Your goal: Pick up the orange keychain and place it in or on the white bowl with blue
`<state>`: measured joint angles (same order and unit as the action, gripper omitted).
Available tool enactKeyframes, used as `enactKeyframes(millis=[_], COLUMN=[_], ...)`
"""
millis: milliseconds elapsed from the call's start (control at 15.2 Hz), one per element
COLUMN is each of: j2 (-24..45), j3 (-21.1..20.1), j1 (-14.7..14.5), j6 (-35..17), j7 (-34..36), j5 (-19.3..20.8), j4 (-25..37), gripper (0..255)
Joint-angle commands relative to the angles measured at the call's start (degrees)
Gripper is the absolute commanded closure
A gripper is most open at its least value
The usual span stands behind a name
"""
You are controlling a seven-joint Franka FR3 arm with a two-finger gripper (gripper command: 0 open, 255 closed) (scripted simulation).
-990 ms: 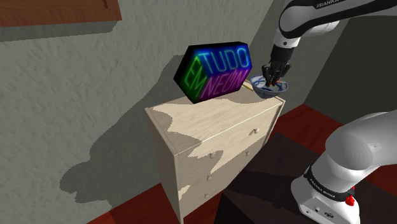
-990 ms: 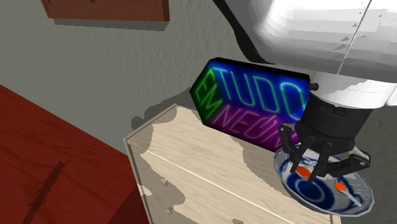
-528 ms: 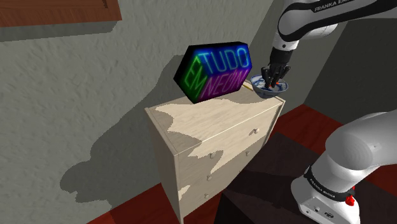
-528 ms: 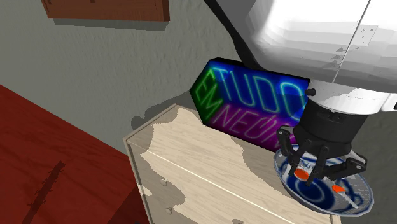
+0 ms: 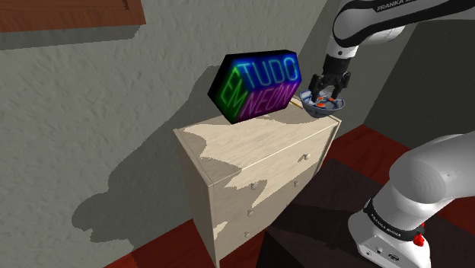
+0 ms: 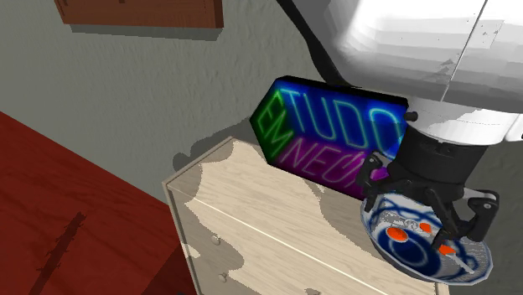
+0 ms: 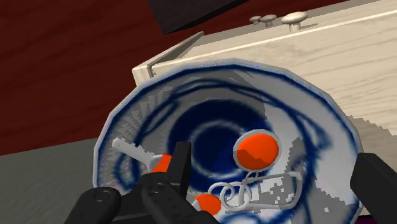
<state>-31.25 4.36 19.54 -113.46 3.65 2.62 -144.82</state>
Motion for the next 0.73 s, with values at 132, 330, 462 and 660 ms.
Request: enactKeyframes(millis=[132, 330, 462, 660], j2=[-1.4, -1.4, -1.4, -1.4], j3=[-0.2, -0.2, -0.2, -0.2], j1=[0.0, 0.0, 0.0, 0.0], j6=[6.8, 6.8, 6.8, 6.8], j7=[-0.1, -0.1, -0.1, -0.1], j5=[-0.1, -0.1, -0.1, -0.1], j4=[5.4, 5.4, 5.4, 5.4], gripper=[0, 0, 0, 0])
